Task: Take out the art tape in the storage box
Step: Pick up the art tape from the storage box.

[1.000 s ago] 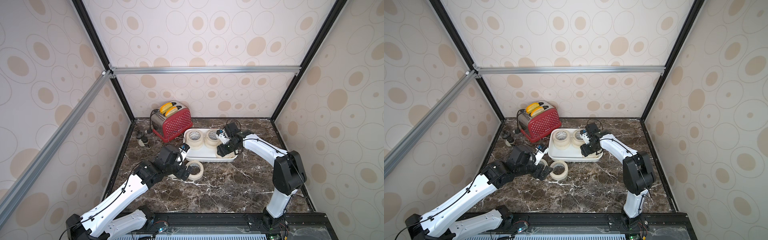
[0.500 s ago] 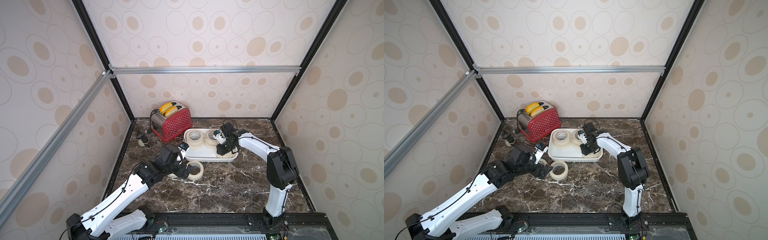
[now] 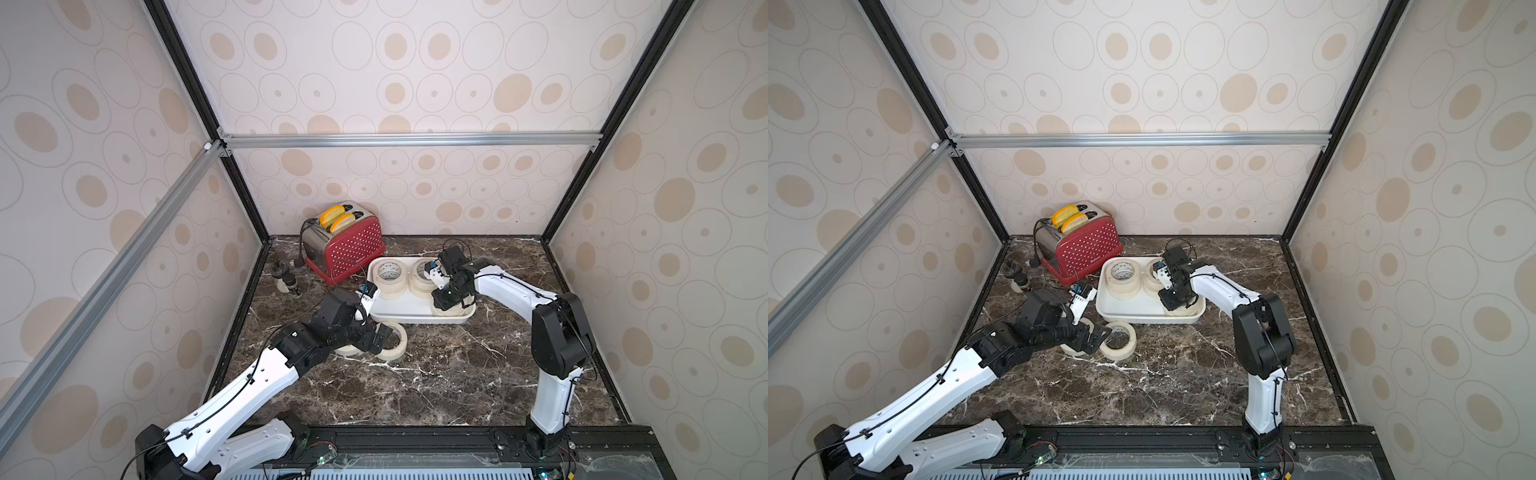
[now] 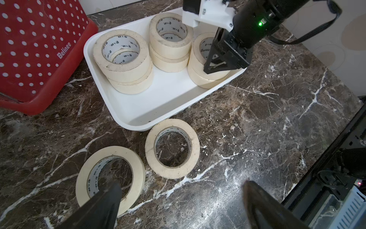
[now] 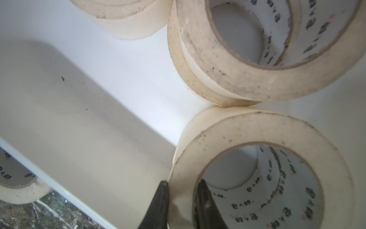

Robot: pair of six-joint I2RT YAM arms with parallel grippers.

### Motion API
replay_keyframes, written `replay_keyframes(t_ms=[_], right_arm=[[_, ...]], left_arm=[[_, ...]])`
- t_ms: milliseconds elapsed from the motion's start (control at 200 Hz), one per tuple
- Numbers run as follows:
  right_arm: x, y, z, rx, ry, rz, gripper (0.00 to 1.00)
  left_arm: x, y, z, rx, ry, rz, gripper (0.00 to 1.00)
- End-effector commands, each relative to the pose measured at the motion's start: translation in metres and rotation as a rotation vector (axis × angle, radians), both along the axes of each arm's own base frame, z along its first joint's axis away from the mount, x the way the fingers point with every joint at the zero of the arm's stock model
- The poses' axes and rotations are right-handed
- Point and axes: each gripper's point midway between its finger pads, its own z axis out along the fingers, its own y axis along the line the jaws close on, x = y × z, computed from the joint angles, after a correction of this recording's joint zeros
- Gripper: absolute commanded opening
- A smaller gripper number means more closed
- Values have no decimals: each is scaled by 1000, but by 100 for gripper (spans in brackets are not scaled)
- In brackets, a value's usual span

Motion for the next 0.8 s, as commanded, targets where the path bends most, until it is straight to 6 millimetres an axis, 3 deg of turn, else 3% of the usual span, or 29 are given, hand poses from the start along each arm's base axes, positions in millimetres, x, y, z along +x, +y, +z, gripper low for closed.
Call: replay_keyframes(t_ms=[0, 366, 626, 796], right_arm=[[1, -3, 14, -26, -44, 4, 13], [-10, -5, 71, 39, -140, 1, 9], [-47, 5, 111, 151, -170, 25, 8], [-80, 14, 121, 227, -156, 45, 8]], left_arm=[[1, -3, 11, -47, -22, 6, 99], [1, -4, 13, -53, -23, 5, 99], [2, 0, 17, -65, -35, 18, 99], [1, 0, 20, -83, -42, 21, 99]])
